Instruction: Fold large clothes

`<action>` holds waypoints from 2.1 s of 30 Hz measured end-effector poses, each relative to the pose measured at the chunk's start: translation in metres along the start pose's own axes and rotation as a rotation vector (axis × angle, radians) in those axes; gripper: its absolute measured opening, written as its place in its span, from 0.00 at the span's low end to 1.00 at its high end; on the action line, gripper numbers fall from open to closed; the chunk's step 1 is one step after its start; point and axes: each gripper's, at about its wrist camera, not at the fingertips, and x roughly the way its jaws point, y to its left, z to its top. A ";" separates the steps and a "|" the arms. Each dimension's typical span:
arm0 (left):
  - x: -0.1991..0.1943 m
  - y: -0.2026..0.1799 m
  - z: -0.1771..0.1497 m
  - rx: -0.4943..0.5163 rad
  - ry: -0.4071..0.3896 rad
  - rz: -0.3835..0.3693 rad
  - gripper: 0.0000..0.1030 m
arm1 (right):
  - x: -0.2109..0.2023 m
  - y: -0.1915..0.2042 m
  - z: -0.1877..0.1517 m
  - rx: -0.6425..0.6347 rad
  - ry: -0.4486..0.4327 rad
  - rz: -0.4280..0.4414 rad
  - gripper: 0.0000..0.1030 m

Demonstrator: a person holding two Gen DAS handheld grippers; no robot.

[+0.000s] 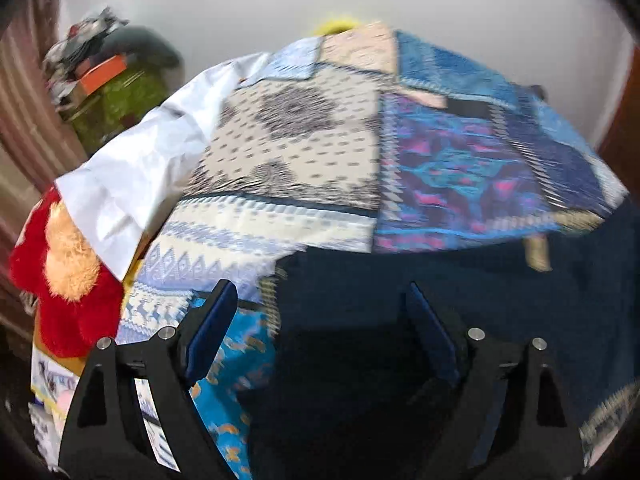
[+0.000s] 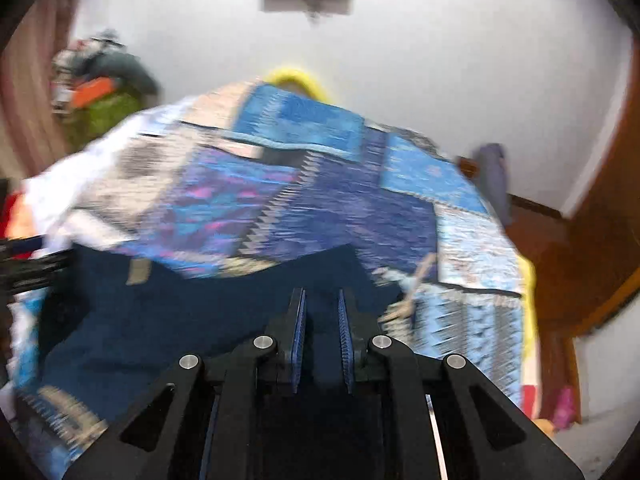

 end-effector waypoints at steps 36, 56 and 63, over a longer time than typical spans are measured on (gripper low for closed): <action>-0.049 -0.015 -0.126 0.013 0.074 0.019 0.88 | -0.053 -0.049 -0.133 0.014 0.197 -0.131 0.98; -0.018 0.037 -0.201 -0.697 0.271 -0.584 0.88 | -0.024 0.057 -0.117 -0.159 0.184 0.006 0.99; 0.006 0.030 -0.191 -0.768 0.211 -0.615 0.88 | -0.008 0.047 -0.127 -0.131 0.198 0.050 1.00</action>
